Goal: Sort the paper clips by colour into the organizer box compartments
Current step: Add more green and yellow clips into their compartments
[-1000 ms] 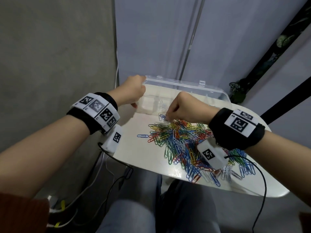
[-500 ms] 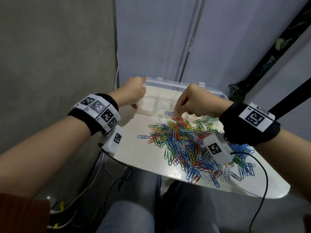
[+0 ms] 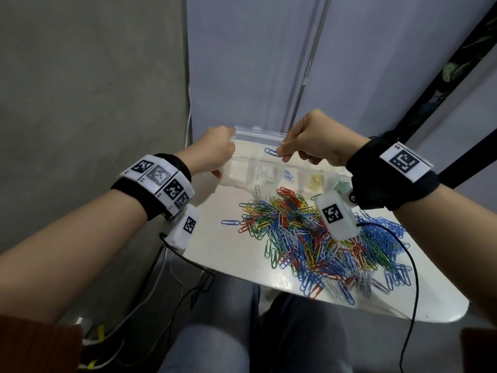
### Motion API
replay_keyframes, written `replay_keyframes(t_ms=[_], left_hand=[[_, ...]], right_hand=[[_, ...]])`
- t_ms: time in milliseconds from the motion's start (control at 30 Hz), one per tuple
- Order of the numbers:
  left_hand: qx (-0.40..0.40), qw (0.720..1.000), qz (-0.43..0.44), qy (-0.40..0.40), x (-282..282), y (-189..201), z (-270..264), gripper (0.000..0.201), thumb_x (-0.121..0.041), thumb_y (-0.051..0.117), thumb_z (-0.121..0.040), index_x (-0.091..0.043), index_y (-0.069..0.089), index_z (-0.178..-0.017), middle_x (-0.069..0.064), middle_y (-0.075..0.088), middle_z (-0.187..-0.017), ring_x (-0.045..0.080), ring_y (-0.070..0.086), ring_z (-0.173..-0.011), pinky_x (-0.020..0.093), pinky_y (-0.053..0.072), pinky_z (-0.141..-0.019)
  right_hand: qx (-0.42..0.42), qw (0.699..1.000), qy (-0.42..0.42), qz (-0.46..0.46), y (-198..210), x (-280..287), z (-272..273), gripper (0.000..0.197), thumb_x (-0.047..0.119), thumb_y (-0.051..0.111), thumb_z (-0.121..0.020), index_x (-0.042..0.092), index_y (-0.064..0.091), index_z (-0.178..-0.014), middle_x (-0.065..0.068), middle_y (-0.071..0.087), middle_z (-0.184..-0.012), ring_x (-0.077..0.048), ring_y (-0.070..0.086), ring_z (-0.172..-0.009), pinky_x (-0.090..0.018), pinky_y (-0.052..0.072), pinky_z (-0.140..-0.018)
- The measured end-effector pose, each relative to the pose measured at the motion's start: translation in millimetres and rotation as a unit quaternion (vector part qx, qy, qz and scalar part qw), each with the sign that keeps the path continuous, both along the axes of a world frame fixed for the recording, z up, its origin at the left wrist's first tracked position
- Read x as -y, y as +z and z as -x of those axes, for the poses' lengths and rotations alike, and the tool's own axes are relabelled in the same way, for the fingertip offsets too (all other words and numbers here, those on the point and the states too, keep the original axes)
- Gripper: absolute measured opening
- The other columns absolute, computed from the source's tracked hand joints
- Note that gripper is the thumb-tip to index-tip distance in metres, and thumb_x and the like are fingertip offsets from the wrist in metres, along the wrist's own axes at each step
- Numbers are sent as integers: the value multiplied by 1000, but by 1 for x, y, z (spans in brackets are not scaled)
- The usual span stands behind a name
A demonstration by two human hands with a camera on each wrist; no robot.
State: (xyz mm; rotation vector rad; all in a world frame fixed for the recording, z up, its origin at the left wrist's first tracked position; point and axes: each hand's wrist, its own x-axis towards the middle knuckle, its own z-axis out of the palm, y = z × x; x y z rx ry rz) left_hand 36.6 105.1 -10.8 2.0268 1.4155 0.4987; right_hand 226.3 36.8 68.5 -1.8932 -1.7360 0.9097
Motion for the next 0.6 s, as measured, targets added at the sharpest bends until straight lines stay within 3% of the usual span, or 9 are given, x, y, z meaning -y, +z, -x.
replay_keyframes(t_ms=[167,333,400,533,600], left_hand=[[8,1000,-2,-1,-1,-1,0,53,-4,29,-97,-8,29,-151,10,46,-82,24,58,-48,24,47,-37],[1,1000,-3,2,-1,-1,0,53,-4,29,-98,-8,29,-151,8,45,-78,23,58,-46,24,48,-38],[0,1000,-2,5,-1,-1,0,53,-5,28,-98,-8,28,-151,9,46,-77,24,59,-46,28,51,-42],[-3,1000,-7,8,0,-1,0,53,-6,28,-98,-10,28,-151,25,55,-99,24,59,-46,26,49,-40],[0,1000,-6,8,0,-1,1,53,-6,28,-98,-9,29,-151,30,55,-111,24,60,-46,25,48,-38]], right_hand=[[70,996,-45,-18,-4,-1,-17,13,6,74,-81,-6,71,-78,5,53,-36,-7,28,-27,-13,23,-33],[99,993,-67,2,-13,-2,-26,12,6,74,-80,-6,73,-82,-7,67,-60,-12,35,-36,-15,27,-32],[110,992,-64,0,-15,-2,-26,13,7,74,-81,-6,73,-84,-8,68,-64,-9,38,-32,-15,27,-31],[97,992,-66,-35,-17,-4,-21,14,10,74,-84,-3,71,-85,8,44,-30,-7,33,-20,-14,24,-27],[70,994,-63,-53,-17,-6,-16,18,15,75,-84,-3,71,-85,4,41,-32,-8,27,-22,-14,23,-29]])
